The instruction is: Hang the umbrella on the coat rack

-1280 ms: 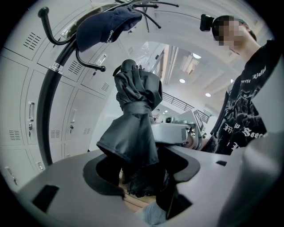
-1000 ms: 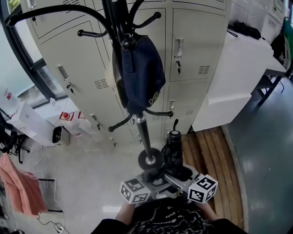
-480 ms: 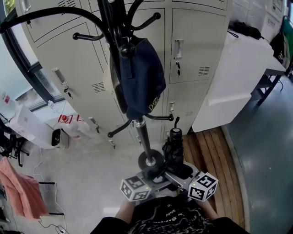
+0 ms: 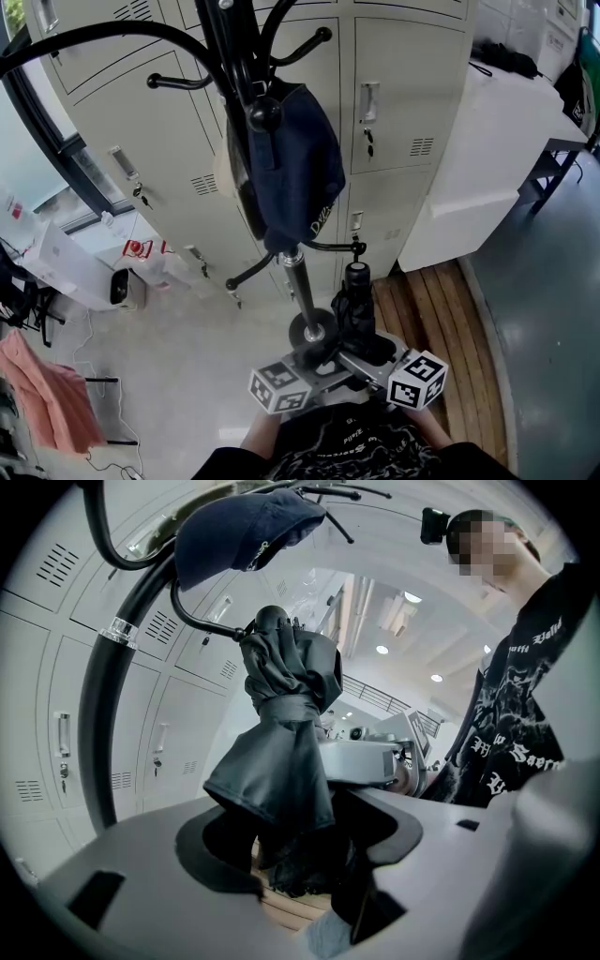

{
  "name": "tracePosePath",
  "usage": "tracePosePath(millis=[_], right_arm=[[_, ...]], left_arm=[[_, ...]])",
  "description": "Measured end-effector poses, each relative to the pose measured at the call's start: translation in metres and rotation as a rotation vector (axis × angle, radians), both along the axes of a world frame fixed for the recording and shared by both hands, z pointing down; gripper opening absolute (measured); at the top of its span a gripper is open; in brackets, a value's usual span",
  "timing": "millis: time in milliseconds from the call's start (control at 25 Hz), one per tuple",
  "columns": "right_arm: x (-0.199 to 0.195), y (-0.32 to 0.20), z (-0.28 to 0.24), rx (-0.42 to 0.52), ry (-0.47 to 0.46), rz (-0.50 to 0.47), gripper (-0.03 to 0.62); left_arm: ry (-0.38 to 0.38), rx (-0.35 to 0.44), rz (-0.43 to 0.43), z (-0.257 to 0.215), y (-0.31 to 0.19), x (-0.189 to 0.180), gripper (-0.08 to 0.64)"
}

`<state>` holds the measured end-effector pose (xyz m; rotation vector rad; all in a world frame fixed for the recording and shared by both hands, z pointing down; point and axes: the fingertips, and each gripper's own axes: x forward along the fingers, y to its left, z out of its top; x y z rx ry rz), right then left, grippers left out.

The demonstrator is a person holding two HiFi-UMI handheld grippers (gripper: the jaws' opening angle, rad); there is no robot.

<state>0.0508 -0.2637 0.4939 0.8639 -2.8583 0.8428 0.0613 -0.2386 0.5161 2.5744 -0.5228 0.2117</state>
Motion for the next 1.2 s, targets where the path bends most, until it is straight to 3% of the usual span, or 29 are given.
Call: tracePosePath(millis=[600, 1200], right_arm=[[-0.005, -0.009, 0.005, -0.026, -0.005, -0.010, 0.284], [-0.038, -0.007, 0.016, -0.046, 0.036, -0.105, 0.284]], left_arm=[[0.006, -0.017, -0.012, 0.004, -0.008, -0.005, 0.284], [0.018, -0.056, -0.085, 0.014, -0.007, -0.033, 0.284]])
